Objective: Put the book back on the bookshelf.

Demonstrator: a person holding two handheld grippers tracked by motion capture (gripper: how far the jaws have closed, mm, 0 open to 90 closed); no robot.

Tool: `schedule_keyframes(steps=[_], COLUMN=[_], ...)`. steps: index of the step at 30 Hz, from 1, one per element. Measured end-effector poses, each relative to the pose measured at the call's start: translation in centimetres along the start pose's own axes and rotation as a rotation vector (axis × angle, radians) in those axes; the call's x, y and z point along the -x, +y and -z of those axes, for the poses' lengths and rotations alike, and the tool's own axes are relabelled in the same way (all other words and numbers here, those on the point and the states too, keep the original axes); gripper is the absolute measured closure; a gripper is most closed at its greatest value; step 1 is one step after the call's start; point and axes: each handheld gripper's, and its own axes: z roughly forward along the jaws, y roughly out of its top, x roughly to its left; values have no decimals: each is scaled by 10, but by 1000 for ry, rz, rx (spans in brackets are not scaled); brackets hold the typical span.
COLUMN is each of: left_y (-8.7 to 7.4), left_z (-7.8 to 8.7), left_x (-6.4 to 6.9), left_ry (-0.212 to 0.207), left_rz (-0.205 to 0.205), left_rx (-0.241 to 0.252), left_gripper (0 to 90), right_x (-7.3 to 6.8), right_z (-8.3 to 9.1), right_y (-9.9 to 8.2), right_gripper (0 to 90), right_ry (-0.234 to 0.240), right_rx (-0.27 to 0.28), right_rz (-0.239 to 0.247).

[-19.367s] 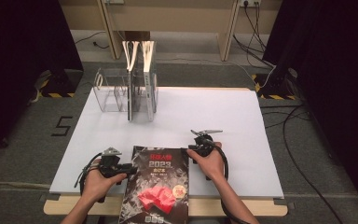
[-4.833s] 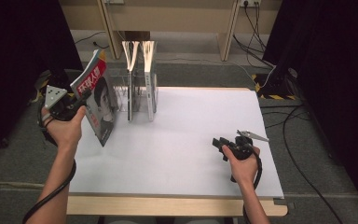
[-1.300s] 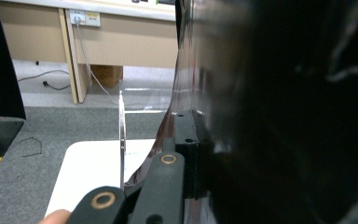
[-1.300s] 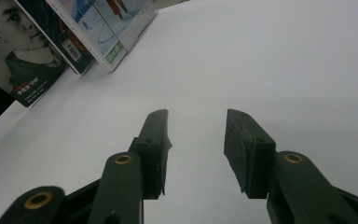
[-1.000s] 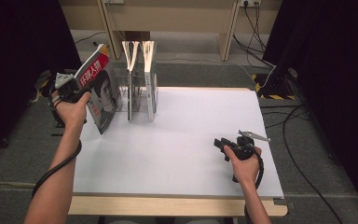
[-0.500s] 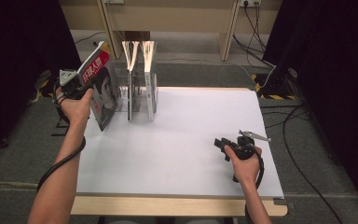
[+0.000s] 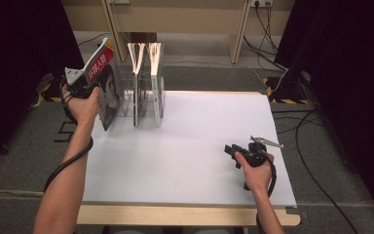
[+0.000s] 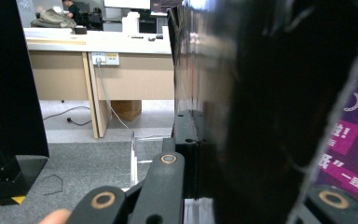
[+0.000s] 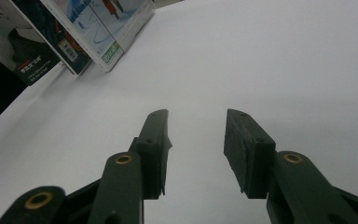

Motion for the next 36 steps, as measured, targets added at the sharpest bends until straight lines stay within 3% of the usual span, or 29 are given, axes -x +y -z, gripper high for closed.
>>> schedule_keyframes(steps=[10,16,19,24,26,27,36], left_y=[-16,-15,-11,-6,-5,-5,-2], left_z=[-5,0,4,9,8,7,-11], left_x=[-9,-10,-11,-9,-9,-9,-6], left_ry=[39,9,-11,-28,-57,-59,-80], left_rz=[-40,-51,0,43,82,81,128], left_rx=[2,-9,-1,-15,-27,-31,-146], left_gripper=[852,812,781,755,746,743,652], right_x=[2,2,0,0,0,0,2], right_z=[1,1,0,0,0,-1,0], right_y=[0,-1,-1,-1,-1,-1,-1], right_gripper=[602,601,601,600,600,599,598], right_ry=[0,-3,1,-1,-1,-1,1], right_rx=[-4,-6,-12,-7,-10,-9,-15], right_rz=[-8,-5,-17,-6,-12,-4,-10])
